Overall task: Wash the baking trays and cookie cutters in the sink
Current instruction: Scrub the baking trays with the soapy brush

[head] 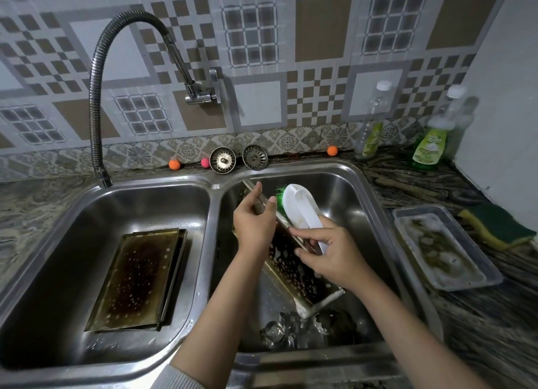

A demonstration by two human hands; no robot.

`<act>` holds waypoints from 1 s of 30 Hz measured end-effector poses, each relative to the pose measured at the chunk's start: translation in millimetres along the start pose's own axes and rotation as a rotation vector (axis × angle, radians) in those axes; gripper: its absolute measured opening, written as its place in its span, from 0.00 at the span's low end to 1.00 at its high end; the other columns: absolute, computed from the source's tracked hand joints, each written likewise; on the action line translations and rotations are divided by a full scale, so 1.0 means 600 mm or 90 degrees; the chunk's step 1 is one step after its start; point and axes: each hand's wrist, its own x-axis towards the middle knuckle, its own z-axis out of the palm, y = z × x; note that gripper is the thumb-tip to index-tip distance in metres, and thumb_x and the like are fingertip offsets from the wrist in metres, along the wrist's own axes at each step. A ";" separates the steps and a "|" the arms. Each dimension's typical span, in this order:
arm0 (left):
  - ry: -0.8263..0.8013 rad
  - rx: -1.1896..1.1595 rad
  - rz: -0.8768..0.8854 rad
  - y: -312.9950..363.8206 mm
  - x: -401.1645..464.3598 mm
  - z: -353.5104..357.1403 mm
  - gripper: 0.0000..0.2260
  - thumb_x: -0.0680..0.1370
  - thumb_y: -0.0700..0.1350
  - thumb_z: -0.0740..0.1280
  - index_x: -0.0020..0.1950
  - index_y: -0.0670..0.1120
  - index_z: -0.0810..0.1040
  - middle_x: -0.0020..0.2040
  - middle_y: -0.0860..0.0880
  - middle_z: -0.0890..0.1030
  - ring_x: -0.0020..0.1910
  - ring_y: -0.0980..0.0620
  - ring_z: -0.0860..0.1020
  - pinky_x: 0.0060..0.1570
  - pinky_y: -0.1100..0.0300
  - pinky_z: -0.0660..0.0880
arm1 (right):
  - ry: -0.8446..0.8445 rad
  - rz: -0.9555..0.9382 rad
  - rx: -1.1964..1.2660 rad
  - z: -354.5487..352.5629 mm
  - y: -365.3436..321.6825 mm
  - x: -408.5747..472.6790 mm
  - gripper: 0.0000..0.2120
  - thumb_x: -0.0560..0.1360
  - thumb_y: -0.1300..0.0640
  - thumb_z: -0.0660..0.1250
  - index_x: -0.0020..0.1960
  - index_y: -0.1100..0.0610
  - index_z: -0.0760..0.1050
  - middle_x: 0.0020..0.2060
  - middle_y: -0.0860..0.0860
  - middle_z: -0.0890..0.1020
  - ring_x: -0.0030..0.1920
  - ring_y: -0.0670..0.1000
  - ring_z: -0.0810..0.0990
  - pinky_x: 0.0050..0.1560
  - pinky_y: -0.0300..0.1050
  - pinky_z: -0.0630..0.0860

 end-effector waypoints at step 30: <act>-0.089 -0.022 0.153 -0.011 -0.038 -0.033 0.18 0.79 0.30 0.58 0.63 0.46 0.75 0.58 0.52 0.80 0.61 0.52 0.77 0.59 0.61 0.75 | 0.265 0.061 -0.079 -0.027 0.020 0.036 0.27 0.70 0.51 0.74 0.68 0.51 0.72 0.62 0.49 0.78 0.57 0.43 0.77 0.51 0.29 0.72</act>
